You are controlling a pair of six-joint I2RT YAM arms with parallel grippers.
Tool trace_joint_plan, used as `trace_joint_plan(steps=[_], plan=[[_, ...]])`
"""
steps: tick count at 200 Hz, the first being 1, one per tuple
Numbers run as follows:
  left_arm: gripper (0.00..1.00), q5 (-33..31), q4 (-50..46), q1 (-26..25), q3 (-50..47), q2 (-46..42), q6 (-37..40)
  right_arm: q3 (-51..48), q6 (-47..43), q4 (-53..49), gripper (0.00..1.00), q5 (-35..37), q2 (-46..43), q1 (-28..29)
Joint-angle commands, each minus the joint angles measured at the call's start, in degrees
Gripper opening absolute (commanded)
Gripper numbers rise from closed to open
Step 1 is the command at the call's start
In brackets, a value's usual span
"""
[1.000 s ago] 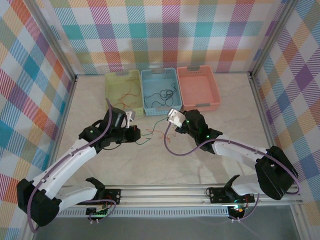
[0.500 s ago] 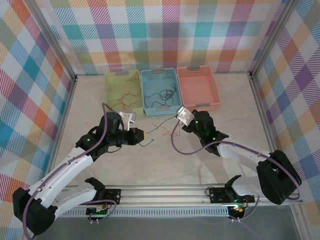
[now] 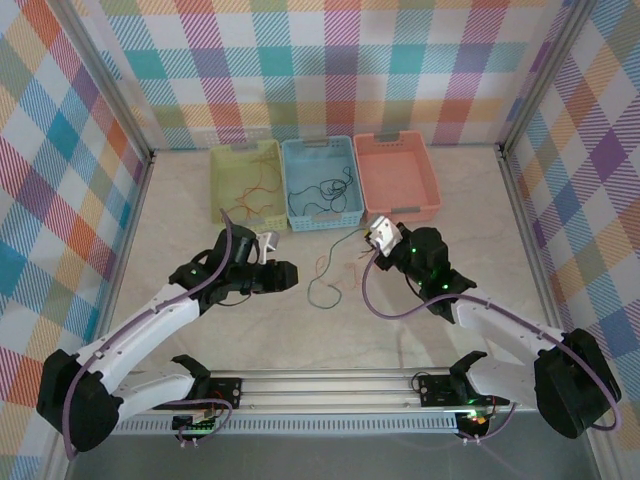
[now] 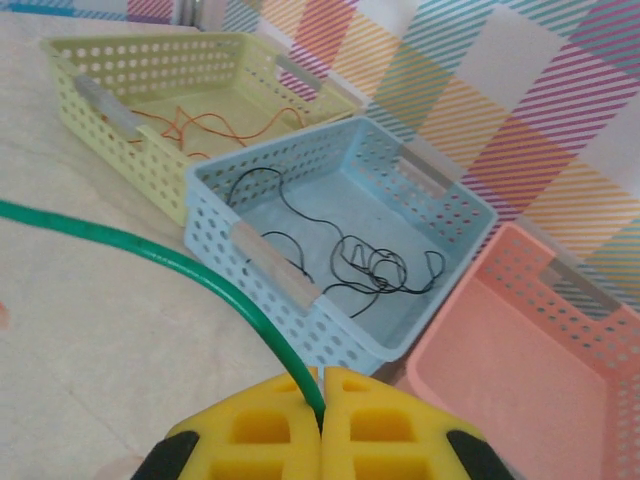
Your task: Untangle the cables
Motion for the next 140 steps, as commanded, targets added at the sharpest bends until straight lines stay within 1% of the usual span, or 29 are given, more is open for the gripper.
trace_joint_plan(steps=[1,11,17,30,56,70,85,96,125,140], plan=[[0.46,2.8,4.8,-0.2,-1.7,0.7,-1.8,-0.5,3.6,1.9,0.00,-3.6,-1.6,0.3],[0.50,4.2,6.9,-0.3,-2.9,1.1,-3.0,-0.5,5.2,2.2,0.00,-3.9,-2.0,0.3],[0.51,4.8,10.0,-0.3,-3.6,1.3,-3.6,-0.4,6.1,2.3,0.00,-3.8,-2.1,0.3],[0.54,5.0,12.5,-0.6,-5.2,1.5,-5.1,0.0,7.7,1.6,0.00,-3.8,-2.3,0.5],[0.66,6.7,19.8,-1.5,-9.2,1.3,-10.6,0.0,10.7,3.0,0.00,-1.1,-1.6,0.8],[0.68,6.5,21.5,-3.2,-10.0,1.0,-12.4,0.1,12.2,3.8,0.00,-0.3,-0.5,0.8],[0.72,4.5,22.8,-6.0,-11.0,-0.5,-13.8,0.1,13.1,4.8,0.00,0.1,0.5,1.1],[0.73,1.9,23.4,-8.2,-11.4,-1.3,-14.5,0.2,13.7,5.6,0.00,1.2,1.4,1.2],[0.73,-4.0,23.4,-12.1,-12.2,-1.7,-18.6,0.4,15.1,6.5,0.00,3.2,2.8,1.3],[0.73,-8.7,22.5,-14.0,-12.5,-2.2,-21.0,0.3,15.8,7.0,0.00,4.1,3.1,1.4]])
